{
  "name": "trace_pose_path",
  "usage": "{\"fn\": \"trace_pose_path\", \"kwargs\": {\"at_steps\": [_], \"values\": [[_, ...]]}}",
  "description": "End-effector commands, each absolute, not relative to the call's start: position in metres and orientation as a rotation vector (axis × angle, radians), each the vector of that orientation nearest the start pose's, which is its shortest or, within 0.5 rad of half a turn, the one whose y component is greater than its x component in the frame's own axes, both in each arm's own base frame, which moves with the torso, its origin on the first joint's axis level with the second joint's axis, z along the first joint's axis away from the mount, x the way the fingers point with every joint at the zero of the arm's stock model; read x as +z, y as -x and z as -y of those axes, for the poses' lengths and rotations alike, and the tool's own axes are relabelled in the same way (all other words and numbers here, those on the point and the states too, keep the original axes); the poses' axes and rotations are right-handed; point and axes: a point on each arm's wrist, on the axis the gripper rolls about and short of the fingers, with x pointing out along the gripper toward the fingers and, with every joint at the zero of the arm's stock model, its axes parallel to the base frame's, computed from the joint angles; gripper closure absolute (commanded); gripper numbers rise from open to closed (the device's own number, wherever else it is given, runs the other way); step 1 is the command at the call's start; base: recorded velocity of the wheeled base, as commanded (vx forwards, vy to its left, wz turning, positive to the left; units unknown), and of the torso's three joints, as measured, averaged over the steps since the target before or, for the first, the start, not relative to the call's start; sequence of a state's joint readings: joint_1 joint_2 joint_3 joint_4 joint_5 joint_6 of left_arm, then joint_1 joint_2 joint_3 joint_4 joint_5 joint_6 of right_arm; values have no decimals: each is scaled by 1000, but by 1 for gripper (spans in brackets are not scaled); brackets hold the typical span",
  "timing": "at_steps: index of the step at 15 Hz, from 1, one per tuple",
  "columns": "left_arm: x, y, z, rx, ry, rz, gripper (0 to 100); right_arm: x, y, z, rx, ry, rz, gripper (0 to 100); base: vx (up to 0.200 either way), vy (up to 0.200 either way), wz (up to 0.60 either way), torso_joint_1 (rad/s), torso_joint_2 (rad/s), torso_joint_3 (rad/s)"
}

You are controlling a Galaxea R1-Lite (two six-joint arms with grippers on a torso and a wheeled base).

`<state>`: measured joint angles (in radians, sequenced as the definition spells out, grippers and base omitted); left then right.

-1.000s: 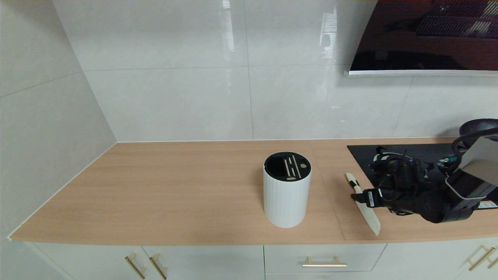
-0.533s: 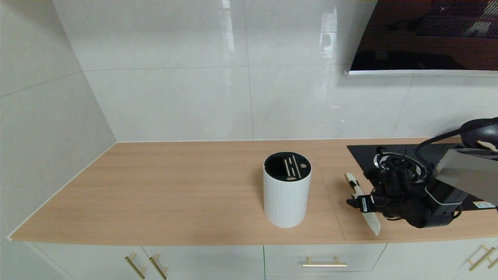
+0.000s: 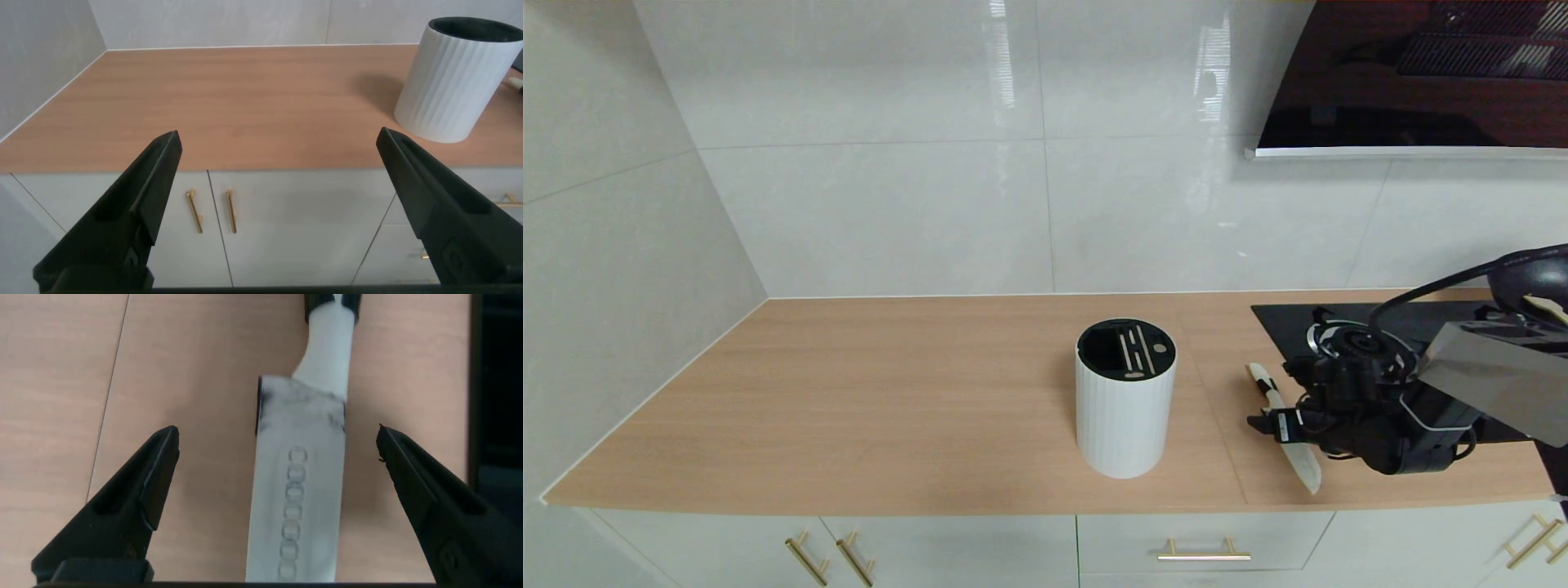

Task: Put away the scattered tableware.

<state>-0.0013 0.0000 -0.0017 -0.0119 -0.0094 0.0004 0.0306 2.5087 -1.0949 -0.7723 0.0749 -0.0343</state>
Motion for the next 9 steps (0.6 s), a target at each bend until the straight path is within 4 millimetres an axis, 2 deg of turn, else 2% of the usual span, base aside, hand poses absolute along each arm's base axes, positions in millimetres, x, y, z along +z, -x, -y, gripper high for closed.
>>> {"fn": "trace_pose_path", "kwargs": {"at_steps": [1, 9], "values": [[77, 23, 0, -11, 0, 14, 0, -48, -427, -15, 114, 20, -643, 0, 0, 0, 0, 0, 0, 0], [77, 23, 0, -11, 0, 12, 0, -52, -434, -13, 104, 22, -630, 0, 0, 0, 0, 0, 0, 0]]}}
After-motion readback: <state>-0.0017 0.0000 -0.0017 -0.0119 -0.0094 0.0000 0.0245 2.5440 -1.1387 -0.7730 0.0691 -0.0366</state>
